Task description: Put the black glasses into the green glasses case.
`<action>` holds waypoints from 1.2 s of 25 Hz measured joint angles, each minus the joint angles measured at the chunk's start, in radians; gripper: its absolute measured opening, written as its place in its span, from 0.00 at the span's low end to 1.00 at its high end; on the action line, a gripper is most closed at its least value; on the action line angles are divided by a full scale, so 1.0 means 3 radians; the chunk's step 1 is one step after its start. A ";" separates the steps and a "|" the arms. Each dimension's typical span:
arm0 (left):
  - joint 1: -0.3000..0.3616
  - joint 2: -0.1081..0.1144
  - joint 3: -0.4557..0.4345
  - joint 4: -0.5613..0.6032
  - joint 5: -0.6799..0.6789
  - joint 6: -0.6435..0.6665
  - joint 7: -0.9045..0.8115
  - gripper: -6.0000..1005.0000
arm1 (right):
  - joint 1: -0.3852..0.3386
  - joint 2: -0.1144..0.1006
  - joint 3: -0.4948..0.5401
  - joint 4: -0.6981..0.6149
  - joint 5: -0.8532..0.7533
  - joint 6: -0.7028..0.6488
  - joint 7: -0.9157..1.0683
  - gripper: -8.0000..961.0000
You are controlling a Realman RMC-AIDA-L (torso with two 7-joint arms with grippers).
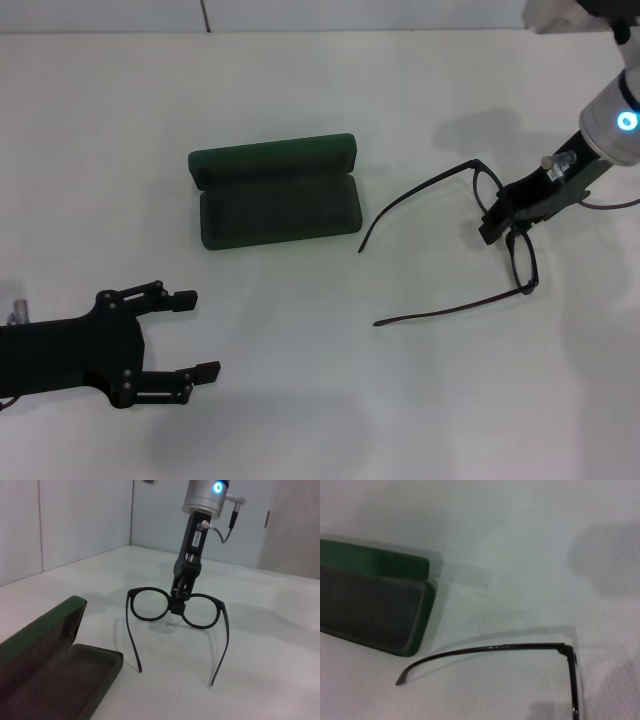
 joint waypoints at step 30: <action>-0.0029 -0.0164 -0.0005 -0.0181 -0.0243 0.0031 -0.0490 0.88 | -0.0632 -0.0144 0.0280 -0.0877 0.0485 -0.0205 -0.0467 0.11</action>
